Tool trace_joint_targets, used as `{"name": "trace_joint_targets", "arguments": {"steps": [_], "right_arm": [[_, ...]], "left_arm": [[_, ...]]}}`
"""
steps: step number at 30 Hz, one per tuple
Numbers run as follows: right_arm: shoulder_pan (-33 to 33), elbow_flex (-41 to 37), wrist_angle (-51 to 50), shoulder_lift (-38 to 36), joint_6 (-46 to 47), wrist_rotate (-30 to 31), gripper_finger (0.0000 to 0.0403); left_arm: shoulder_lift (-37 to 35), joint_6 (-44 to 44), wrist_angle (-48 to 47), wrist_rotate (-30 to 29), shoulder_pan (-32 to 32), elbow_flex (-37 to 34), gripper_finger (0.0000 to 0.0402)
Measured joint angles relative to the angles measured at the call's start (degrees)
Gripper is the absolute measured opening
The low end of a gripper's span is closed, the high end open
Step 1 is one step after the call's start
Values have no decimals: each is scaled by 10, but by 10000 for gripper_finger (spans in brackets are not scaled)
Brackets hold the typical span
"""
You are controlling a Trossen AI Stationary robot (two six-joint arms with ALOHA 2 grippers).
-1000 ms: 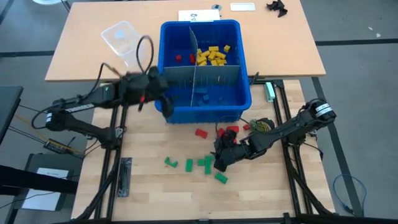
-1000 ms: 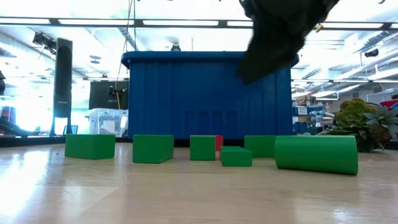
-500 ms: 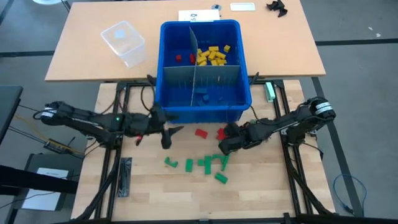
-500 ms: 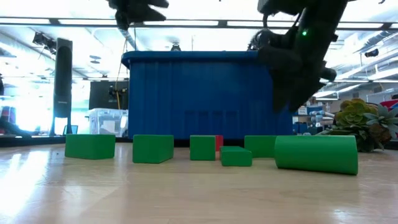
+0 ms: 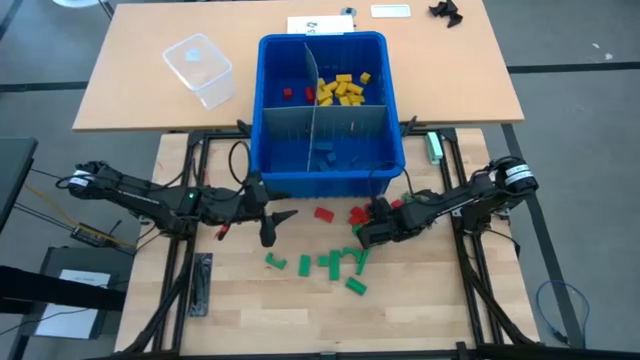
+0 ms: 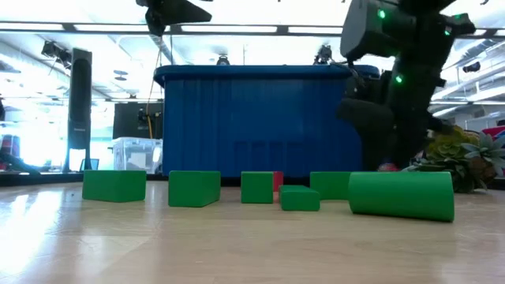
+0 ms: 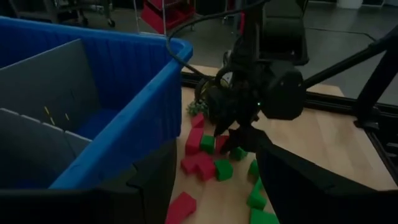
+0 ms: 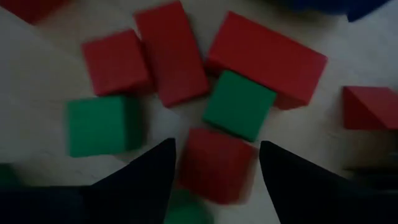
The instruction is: Sort Items/Unsort Items
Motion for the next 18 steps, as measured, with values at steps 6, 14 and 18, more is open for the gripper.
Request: {"name": "trace_joint_targets", "arguments": {"steps": [6,14,18], "right_arm": [[0,-30,41,-1,0,-6,233],[1,-42,62,-1,-19,-21,208],[1,-41,58,-1,-41,-39,181]], "left_arm": [[2,-2,10,0,0,0,229],[2,-2,12,0,0,0,229],[2,-2,12,0,0,0,229]]}}
